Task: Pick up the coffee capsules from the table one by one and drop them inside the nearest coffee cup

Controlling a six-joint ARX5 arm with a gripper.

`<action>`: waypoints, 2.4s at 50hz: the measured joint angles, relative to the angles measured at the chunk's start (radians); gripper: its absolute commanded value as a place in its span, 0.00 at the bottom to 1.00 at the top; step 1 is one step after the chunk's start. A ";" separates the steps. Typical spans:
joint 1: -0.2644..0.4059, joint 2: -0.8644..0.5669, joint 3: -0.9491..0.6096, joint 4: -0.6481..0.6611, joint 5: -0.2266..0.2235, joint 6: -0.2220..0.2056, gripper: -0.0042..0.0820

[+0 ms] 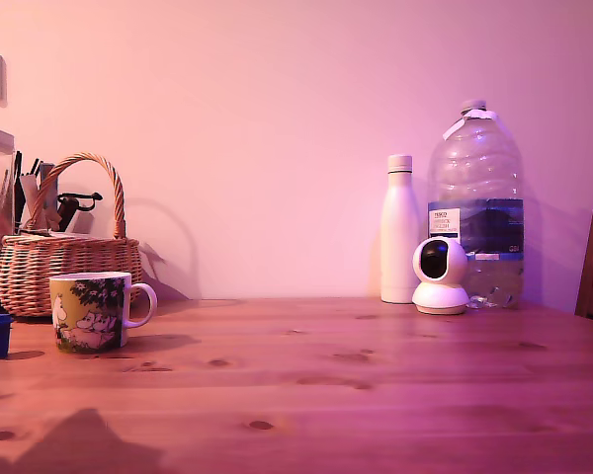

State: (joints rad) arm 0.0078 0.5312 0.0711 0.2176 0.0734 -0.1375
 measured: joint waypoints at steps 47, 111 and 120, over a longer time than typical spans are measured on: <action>0.093 0.805 0.045 0.749 0.136 0.089 0.79; 0.098 1.506 0.435 1.017 0.166 0.092 0.79; 0.098 1.549 0.460 1.018 0.166 0.092 0.79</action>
State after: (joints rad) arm 0.1055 2.0800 0.5312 1.2354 0.2390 -0.0460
